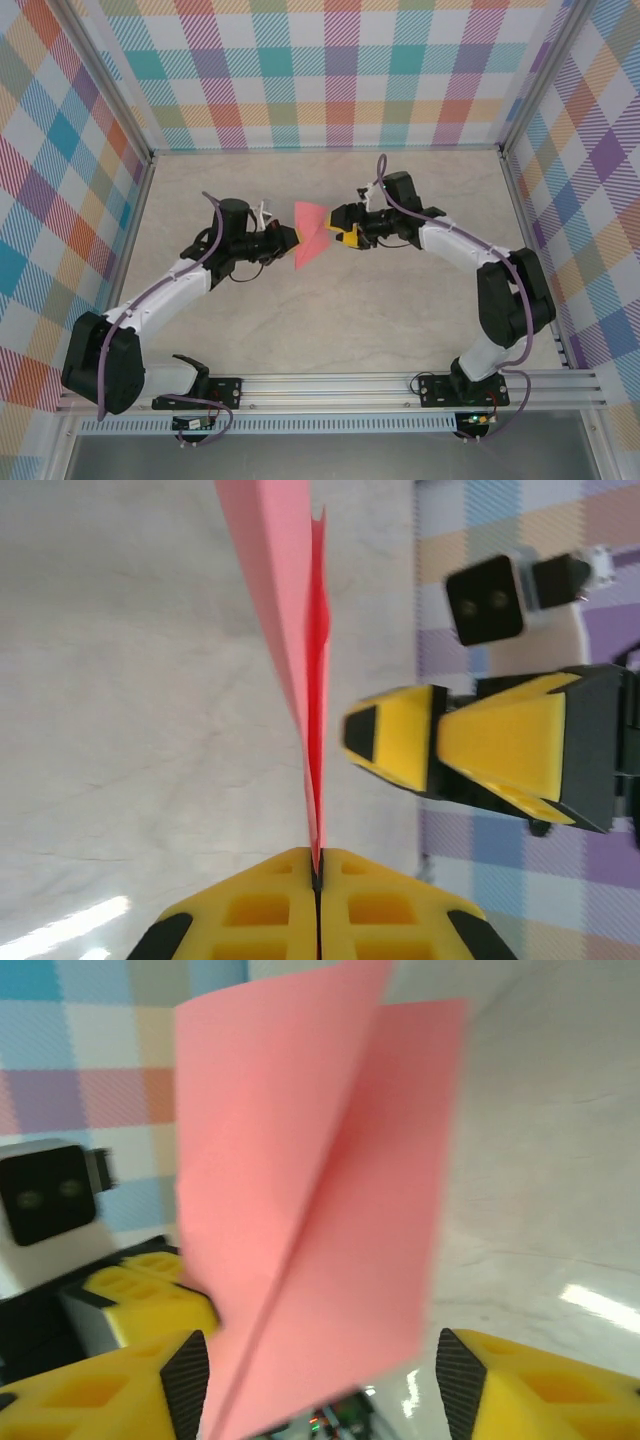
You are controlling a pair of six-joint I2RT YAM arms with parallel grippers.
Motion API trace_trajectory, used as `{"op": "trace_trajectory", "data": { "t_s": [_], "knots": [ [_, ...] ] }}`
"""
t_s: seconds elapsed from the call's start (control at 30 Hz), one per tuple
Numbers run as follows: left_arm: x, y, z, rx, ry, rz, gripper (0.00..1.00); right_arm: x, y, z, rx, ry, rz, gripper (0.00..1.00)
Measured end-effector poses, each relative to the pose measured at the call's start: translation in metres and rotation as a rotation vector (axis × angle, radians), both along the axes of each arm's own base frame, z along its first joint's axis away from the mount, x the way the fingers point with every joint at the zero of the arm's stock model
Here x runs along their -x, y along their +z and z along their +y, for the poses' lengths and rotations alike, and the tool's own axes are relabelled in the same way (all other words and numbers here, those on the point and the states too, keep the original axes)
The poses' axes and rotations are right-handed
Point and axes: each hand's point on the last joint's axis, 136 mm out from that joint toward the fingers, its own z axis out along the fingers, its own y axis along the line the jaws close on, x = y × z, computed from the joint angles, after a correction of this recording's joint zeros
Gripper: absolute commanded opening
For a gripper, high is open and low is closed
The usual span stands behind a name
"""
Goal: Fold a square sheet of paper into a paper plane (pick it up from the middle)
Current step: Turn over the paper at the center of the table.
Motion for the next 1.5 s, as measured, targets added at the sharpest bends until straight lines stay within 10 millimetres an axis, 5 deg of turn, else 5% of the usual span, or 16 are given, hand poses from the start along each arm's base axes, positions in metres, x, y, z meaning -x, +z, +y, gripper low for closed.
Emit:
{"op": "trace_trajectory", "data": {
  "t_s": [0.23, 0.43, 0.7, 0.8, 0.97, 1.1, 1.2, 1.33, 1.5],
  "knots": [
    [-0.009, -0.006, 0.056, -0.54, 0.16, 0.015, 0.05, -0.003, -0.004, -0.042, 0.235, -0.152, -0.09, 0.81],
    [-0.007, -0.04, 0.089, -1.042, 0.203, 0.096, 0.05, 0.001, -0.023, -0.07, 0.373, -0.234, -0.089, 0.82],
    [-0.018, -0.086, 0.075, -1.406, 0.136, 0.147, 0.07, 0.009, -0.047, -0.093, 0.485, -0.291, -0.06, 0.82],
    [-0.02, -0.117, 0.057, -1.401, 0.086, 0.189, 0.17, 0.01, -0.046, -0.098, 0.499, -0.314, -0.066, 0.82],
    [-0.017, -0.154, 0.018, -1.226, -0.003, 0.259, 0.47, 0.011, -0.05, -0.102, 0.516, -0.331, -0.06, 0.82],
    [-0.025, -0.152, -0.02, -1.007, -0.047, 0.253, 0.61, 0.014, -0.053, -0.102, 0.521, -0.326, -0.056, 0.82],
    [-0.032, -0.132, -0.041, -0.828, -0.061, 0.223, 0.66, 0.016, -0.055, -0.095, 0.52, -0.306, -0.061, 0.81],
    [-0.044, -0.091, -0.028, -0.627, 0.0, 0.184, 0.75, 0.025, -0.07, -0.067, 0.532, -0.225, -0.057, 0.77],
    [-0.051, -0.054, 0.03, -0.509, 0.152, 0.154, 0.88, 0.043, -0.087, -0.006, 0.534, -0.079, -0.075, 0.67]
  ]
}}
